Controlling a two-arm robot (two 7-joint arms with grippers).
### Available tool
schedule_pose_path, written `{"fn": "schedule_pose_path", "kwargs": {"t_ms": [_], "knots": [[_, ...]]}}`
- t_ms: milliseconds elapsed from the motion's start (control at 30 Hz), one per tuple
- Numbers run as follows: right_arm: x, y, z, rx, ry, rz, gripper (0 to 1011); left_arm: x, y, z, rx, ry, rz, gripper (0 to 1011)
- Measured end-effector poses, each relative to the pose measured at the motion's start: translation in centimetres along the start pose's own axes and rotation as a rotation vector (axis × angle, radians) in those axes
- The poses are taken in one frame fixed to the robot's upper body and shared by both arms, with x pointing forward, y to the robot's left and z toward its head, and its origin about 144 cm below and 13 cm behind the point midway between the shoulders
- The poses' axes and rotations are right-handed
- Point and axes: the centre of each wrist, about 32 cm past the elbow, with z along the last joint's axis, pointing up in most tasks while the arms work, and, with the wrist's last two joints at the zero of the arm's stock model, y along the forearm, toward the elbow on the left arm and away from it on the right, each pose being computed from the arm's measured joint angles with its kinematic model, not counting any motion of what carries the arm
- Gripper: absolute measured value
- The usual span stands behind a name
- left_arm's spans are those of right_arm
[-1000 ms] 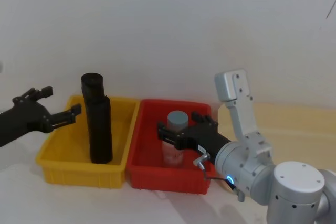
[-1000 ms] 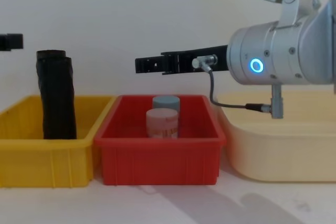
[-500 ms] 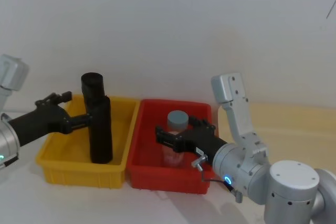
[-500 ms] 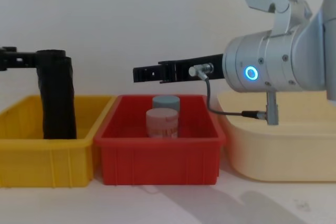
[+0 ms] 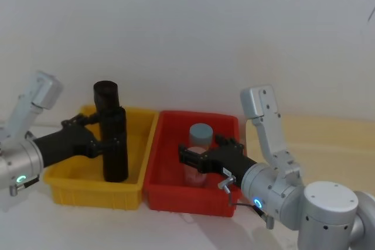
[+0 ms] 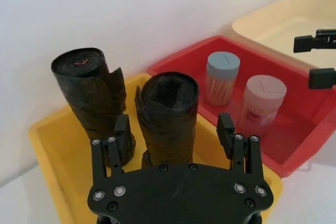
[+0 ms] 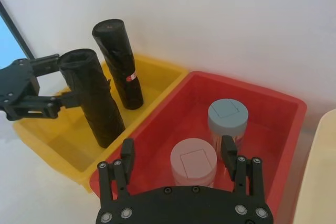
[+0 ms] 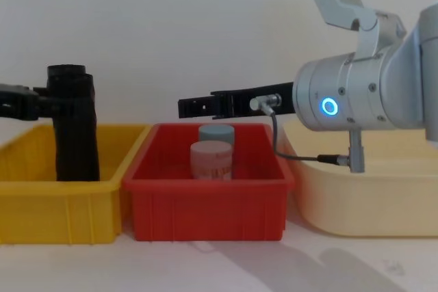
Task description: Pick up the garbage bag with the one hand and transfer it to the other hand.
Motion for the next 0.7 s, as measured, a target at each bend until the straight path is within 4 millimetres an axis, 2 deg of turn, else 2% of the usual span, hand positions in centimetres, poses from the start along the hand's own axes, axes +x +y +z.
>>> {"fn": "schedule_pose_path", "kwargs": {"t_ms": [700], "knots": [[0.9,0.8,-0.9,-0.047,-0.004,0.005,1005,-0.5,-3.1,-0.3,0.048,-0.06,-0.055,1002]]}}
